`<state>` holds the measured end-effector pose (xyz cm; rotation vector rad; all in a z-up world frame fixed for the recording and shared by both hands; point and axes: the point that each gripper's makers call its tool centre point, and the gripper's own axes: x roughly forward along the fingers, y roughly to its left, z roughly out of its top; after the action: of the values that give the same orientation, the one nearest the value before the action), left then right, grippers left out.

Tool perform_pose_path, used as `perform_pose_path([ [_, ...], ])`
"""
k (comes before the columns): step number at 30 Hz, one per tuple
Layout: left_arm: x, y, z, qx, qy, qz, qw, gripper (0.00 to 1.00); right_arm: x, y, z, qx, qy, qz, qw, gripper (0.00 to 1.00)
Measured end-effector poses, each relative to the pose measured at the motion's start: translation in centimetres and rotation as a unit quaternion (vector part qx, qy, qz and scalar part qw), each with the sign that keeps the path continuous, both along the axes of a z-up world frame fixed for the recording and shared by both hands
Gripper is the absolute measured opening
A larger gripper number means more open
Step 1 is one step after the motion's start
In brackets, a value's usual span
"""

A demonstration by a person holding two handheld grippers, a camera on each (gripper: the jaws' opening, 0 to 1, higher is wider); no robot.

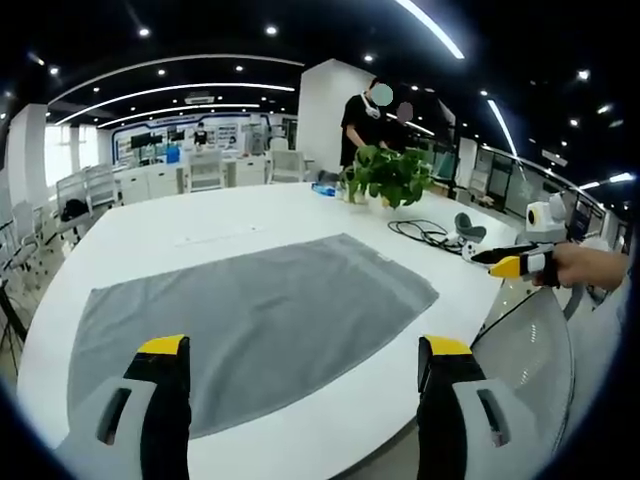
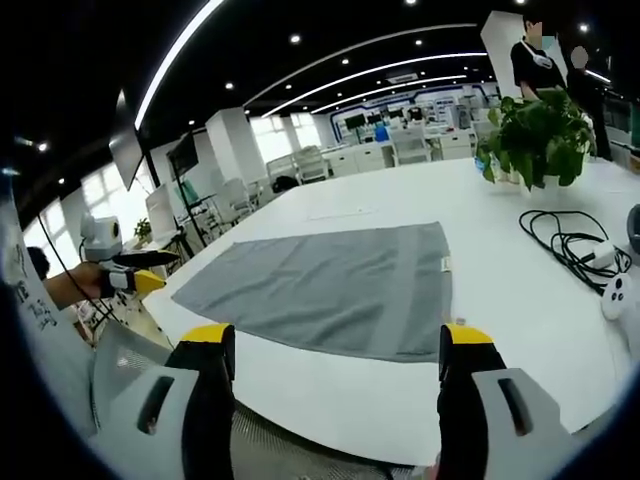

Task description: Fold the towel on the table until its edges align and the towel forms a compact rectangular stack.

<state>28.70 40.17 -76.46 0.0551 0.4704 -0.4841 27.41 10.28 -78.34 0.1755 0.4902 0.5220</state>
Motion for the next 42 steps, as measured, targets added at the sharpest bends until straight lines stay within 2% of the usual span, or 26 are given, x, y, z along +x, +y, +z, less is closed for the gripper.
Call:
perform_pose_path([
  [14, -0.4, -0.4, -0.5, -0.006, -0.003, 0.001, 1.0, 0.95, 0.1, 0.0, -0.7, -0.005, 0.021, -0.013, 0.9997, 0.77],
  [19, -0.7, -0.6, -0.7, -0.016, -0.001, 0.004, 0.9999, 0.94, 0.0, 0.3, -1.0, -0.019, 0.023, -0.005, 0.9996, 0.78],
  [25, -0.7, -0.7, -1.0, -0.014, 0.004, 0.003, 0.9999, 0.94, 0.1, 0.0, -1.2, -0.012, 0.028, -0.009, 0.9995, 0.77],
  [42, -0.8, -1.1, -1.0, -0.009, 0.006, -0.007, 0.9999, 0.94, 0.1, -0.1, -1.1, -0.012, 0.027, -0.016, 0.9994, 0.76],
])
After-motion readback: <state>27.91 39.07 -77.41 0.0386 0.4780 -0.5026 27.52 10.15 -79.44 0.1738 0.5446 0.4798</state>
